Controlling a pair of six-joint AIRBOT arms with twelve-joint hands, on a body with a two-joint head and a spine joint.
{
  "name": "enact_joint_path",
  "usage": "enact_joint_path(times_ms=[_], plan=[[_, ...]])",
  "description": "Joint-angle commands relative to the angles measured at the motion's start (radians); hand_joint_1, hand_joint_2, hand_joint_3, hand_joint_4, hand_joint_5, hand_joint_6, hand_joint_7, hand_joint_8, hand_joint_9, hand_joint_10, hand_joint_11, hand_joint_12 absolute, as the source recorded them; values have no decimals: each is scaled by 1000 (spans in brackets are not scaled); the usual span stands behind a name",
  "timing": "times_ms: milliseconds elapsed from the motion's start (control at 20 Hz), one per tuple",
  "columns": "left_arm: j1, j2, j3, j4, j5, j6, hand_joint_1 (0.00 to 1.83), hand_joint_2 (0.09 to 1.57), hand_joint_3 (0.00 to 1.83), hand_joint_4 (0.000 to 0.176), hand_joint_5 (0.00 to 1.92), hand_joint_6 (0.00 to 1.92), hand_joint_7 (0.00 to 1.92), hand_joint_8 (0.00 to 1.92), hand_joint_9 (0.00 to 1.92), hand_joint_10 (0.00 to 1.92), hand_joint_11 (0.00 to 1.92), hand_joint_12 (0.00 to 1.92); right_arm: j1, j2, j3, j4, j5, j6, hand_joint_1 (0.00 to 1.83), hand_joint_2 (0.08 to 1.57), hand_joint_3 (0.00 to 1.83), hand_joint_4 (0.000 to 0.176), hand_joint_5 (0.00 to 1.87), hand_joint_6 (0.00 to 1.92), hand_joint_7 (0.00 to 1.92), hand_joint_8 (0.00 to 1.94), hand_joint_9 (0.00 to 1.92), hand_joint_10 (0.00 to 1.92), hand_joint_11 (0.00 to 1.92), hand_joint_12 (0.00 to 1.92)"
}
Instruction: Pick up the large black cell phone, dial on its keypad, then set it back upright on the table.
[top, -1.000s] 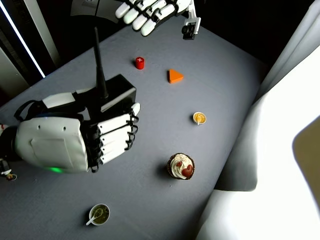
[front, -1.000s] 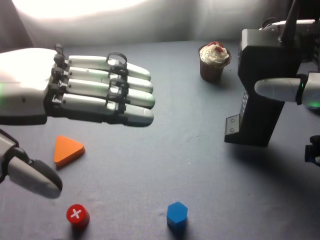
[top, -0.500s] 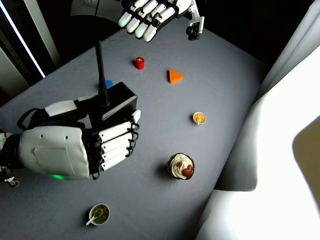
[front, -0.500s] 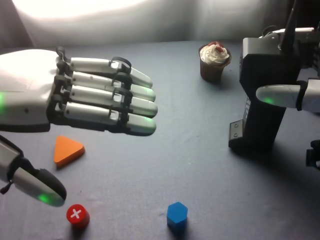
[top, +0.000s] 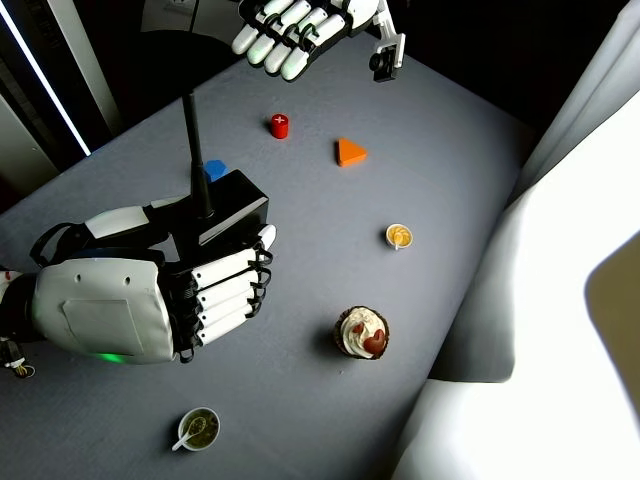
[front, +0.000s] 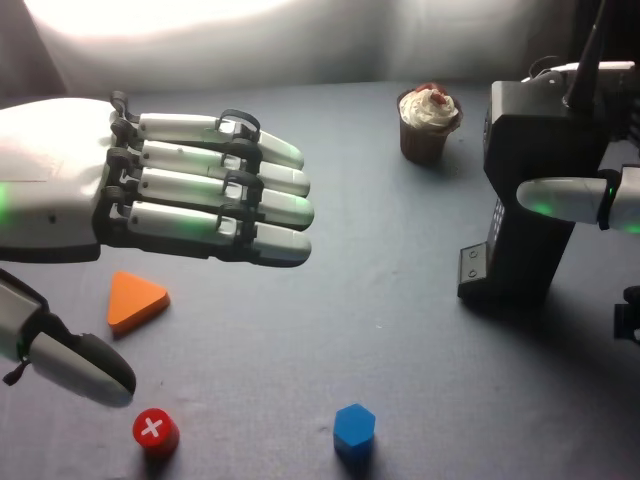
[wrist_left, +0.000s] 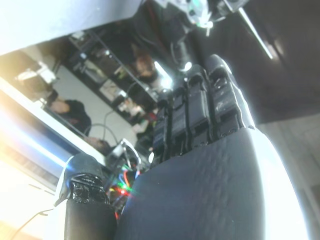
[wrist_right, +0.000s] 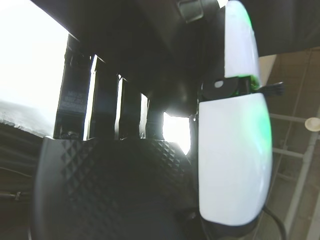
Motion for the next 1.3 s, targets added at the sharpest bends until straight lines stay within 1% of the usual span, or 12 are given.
enact_joint_path(times_ms=[0, 150, 200, 350, 550, 800, 900, 950, 1000, 1100, 1150, 1250], plan=[[-28, 10, -2, -93, -89, 2, 43, 1156, 0, 0, 190, 3, 209, 4, 180, 5, 0, 427, 1, 9, 1, 14, 161, 17, 1489, 1109, 2, 0, 918, 871, 898, 1027, 979, 1062, 838, 1579], [-32, 13, 3, -93, -95, 2, 21, 1163, 2, 0, 193, 0, 226, 4, 189, 4, 0, 458, -17, 11, -6, 21, 174, 17, 1488, 1117, 1, 0, 916, 887, 903, 1007, 956, 1119, 798, 1615], [-32, 13, 5, -93, -94, 2, 19, 1163, 2, 0, 193, 0, 220, 1, 183, 1, 0, 462, -20, 10, -6, 21, 177, 17, 1490, 1109, 0, 0, 936, 862, 923, 975, 977, 1086, 808, 1598], [-32, 13, 4, -97, -93, -2, 21, 1167, 1, 0, 182, 0, 189, 0, 156, 0, 0, 405, -21, 10, -5, 22, 177, 17, 1492, 1097, 0, 0, 907, 904, 966, 902, 1032, 984, 839, 1559], [-33, 16, 6, -102, -98, -3, 44, 1165, 0, 0, 183, 1, 200, 3, 163, 2, 0, 423, -21, 15, -15, 22, 178, 9, 1489, 1111, 0, 0, 905, 910, 908, 980, 995, 1055, 818, 1593], [-33, 16, 8, -100, -99, -2, 31, 1170, 0, 0, 174, 3, 193, 3, 149, 2, 0, 378, -29, 21, -25, 24, 184, 9, 1490, 1106, 1, 0, 913, 875, 924, 964, 1005, 1045, 832, 1588], [-33, 16, 9, -96, -99, -2, 29, 1168, 0, 0, 186, 3, 207, 4, 164, 4, 0, 437, -30, 22, -24, 24, 184, 9, 1490, 1105, 0, 0, 901, 895, 915, 970, 1022, 1007, 854, 1570], [-33, 16, 9, -93, -100, -1, 22, 1170, 1, 0, 171, 1, 200, 2, 150, 2, 0, 409, -30, 22, -25, 24, 184, 9, 1490, 1107, 1, 0, 903, 898, 900, 994, 1008, 1021, 853, 1572], [-33, 16, 9, -90, -101, -1, 37, 1169, 0, 0, 186, 4, 213, 3, 168, 5, 0, 446, -30, 23, -25, 24, 184, 9, 1490, 1111, 0, 0, 875, 944, 891, 1006, 1000, 1030, 862, 1567], [-34, 16, 9, -90, -100, -1, 38, 1169, 0, 0, 188, 4, 215, 4, 171, 6, 0, 451, -30, 23, -24, 23, 184, 9, 1490, 1111, 0, 0, 874, 946, 890, 1007, 1000, 1030, 863, 1565], [-34, 16, 10, -90, -99, -1, 44, 1166, 0, 0, 196, 3, 223, 3, 178, 4, 0, 500, -30, 22, -22, 23, 184, 9, 1490, 1106, 1, 0, 895, 930, 887, 1007, 1014, 999, 867, 1551], [-33, 17, 11, -90, -99, -1, 34, 1170, 1, 0, 185, 1, 211, 1, 166, 1, 0, 477, -30, 23, -22, 23, 184, 9, 1489, 1109, 0, 0, 900, 939, 866, 1042, 998, 1012, 874, 1537]])
